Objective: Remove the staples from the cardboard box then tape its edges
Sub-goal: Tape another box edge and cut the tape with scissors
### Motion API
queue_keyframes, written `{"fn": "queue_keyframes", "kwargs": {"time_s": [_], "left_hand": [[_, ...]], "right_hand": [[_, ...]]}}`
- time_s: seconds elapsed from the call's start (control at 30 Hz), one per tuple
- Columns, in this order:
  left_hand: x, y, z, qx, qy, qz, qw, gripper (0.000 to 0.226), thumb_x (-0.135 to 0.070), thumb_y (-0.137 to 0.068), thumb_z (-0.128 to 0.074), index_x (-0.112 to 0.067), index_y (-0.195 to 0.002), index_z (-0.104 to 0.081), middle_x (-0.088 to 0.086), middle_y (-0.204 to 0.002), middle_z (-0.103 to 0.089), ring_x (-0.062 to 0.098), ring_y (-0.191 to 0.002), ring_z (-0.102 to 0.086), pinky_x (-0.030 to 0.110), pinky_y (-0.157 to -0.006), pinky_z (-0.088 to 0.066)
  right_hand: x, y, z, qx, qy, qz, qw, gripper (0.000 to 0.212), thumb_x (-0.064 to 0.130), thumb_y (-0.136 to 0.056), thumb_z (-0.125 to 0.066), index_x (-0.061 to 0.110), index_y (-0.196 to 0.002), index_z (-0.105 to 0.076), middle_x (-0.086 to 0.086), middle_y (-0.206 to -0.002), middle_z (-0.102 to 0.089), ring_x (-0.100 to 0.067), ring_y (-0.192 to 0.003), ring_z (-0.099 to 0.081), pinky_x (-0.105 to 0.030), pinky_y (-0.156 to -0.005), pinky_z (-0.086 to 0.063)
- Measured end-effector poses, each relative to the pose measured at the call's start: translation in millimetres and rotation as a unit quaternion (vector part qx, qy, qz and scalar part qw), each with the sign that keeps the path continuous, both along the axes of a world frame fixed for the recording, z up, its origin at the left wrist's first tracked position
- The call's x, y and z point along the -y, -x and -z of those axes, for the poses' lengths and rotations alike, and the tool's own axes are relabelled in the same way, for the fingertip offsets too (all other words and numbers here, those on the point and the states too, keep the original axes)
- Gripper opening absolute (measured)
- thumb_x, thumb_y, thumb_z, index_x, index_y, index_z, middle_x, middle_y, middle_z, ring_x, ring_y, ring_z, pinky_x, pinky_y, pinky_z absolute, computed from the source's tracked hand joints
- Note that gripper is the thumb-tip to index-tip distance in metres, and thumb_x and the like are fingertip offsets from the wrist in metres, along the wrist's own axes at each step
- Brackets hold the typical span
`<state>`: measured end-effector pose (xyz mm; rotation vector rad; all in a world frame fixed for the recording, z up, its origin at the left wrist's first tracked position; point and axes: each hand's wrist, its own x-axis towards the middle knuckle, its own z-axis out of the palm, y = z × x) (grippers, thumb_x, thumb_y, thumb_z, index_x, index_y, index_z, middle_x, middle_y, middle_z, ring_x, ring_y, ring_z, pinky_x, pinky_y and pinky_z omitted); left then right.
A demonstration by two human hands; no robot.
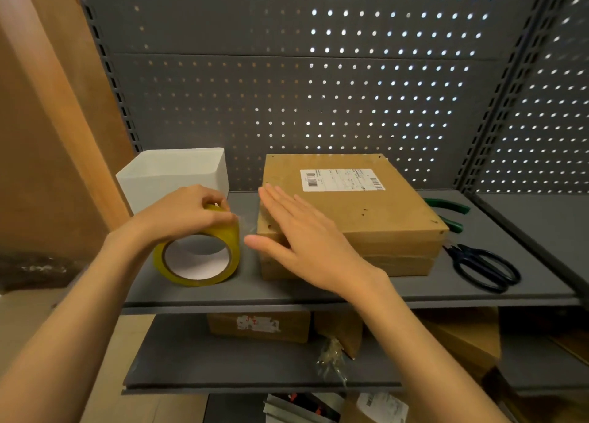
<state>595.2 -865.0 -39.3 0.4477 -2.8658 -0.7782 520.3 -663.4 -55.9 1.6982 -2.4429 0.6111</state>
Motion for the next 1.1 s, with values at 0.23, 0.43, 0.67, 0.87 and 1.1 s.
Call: {"fn": "queue_keyframes", "kwargs": {"time_s": [0.23, 0.43, 0.67, 0.87, 1.1], "left_hand": [[-2.4, 3.6, 1.8, -0.03, -0.027, 0.017, 0.999, 0.008, -0.027, -0.085, -0.063, -0.033, -0.084, -0.067, -0.003, -0.095, -0.066, 0.016, -0.093, -0.058, 0.039, -0.087, -0.05], [2.9, 1.8, 3.5, -0.047, -0.067, 0.033, 0.996, 0.013, -0.022, -0.085, -0.064, -0.031, -0.078, -0.071, -0.008, -0.092, -0.068, 0.015, -0.093, -0.058, 0.028, -0.08, -0.044], [5.2, 1.4, 4.6, -0.059, -0.072, 0.041, 0.995, 0.01, -0.023, -0.085, -0.065, -0.032, -0.084, -0.069, -0.007, -0.093, -0.064, 0.016, -0.093, -0.056, 0.022, -0.074, -0.042], [4.0, -1.3, 5.0, -0.07, -0.079, 0.032, 0.994, 0.009, -0.025, -0.083, -0.066, -0.032, -0.081, -0.071, -0.007, -0.092, -0.067, 0.015, -0.092, -0.058, 0.025, -0.075, -0.045], [-2.4, 2.7, -0.6, -0.048, -0.028, 0.028, 0.998, 0.009, -0.022, -0.084, -0.065, -0.028, -0.081, -0.071, -0.001, -0.093, -0.067, 0.019, -0.089, -0.059, 0.03, -0.078, -0.05]], "right_hand": [[-64.5, 44.8, -26.3, 0.05, 0.288, 0.206, 0.934, 0.033, 0.026, -0.099, -0.041, 0.014, -0.125, -0.056, 0.0, -0.124, -0.058, -0.01, -0.112, -0.052, -0.025, -0.095, -0.038], [-140.8, 101.9, 1.1, 0.051, 0.202, 0.466, 0.86, 0.027, 0.014, -0.096, -0.042, 0.005, -0.113, -0.062, -0.016, -0.104, -0.065, -0.028, -0.087, -0.059, -0.033, -0.07, -0.044], [-160.5, 110.6, 28.9, 0.124, -0.049, 0.558, 0.819, 0.03, 0.027, -0.091, -0.058, 0.001, -0.105, -0.061, -0.019, -0.106, -0.059, -0.034, -0.095, -0.055, -0.037, -0.071, -0.044], [-161.8, 112.4, 28.9, 0.162, -0.092, 0.564, 0.804, 0.032, 0.029, -0.092, -0.055, -0.002, -0.1, -0.055, -0.024, -0.118, -0.05, -0.038, -0.102, -0.051, -0.038, -0.076, -0.043], [-163.9, 112.2, 28.3, 0.145, -0.153, 0.567, 0.796, 0.033, 0.023, -0.09, -0.058, -0.004, -0.108, -0.055, -0.025, -0.114, -0.053, -0.039, -0.109, -0.048, -0.038, -0.081, -0.044]]}}
